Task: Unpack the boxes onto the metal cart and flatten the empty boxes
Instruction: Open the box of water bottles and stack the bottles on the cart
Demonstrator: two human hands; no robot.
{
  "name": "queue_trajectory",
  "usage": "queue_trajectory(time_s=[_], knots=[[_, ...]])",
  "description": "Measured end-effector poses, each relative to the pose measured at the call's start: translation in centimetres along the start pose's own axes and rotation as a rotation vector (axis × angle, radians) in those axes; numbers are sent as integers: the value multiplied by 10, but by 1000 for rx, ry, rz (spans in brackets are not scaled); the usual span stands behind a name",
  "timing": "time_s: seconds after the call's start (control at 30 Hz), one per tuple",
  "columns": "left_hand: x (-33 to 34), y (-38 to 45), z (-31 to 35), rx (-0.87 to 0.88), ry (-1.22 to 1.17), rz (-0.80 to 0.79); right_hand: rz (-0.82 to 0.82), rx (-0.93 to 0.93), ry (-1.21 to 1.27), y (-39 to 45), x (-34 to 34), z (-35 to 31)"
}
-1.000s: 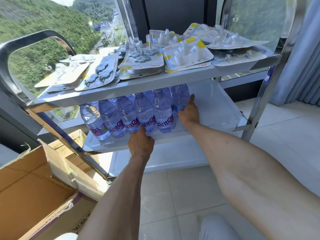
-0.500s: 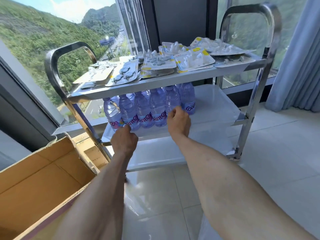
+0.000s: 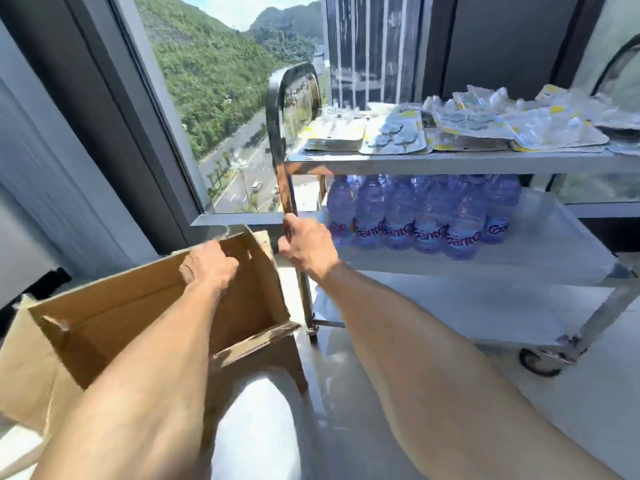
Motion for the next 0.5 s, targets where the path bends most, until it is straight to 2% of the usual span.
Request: queue_trajectory(time_s=[0.07, 0.13, 0.27, 0.43, 0.5], knots=[[17, 22, -37, -20, 80, -119, -162, -25, 26, 3, 43, -15], [41, 38, -73, -35, 151, -231, -315, -48, -53, 7, 91, -24], [94, 58, -135, -63, 209, -450, -372, -78, -305, 38, 166, -46], [153, 61, -191, -91, 211, -703, -711, 131, -340, 45, 250, -38], [172, 64, -201, -109, 154, -799, -773, 232, -312, 27, 278, -13]])
Point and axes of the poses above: each hand's wrist, its own y-axis towards the middle knuckle, its own x-axis out of the palm, z = x × y, the point moved 2 cm from there along y, towards the middle knuckle, and after that the axes turned 3 degrees about y, right-handed, at the moved point
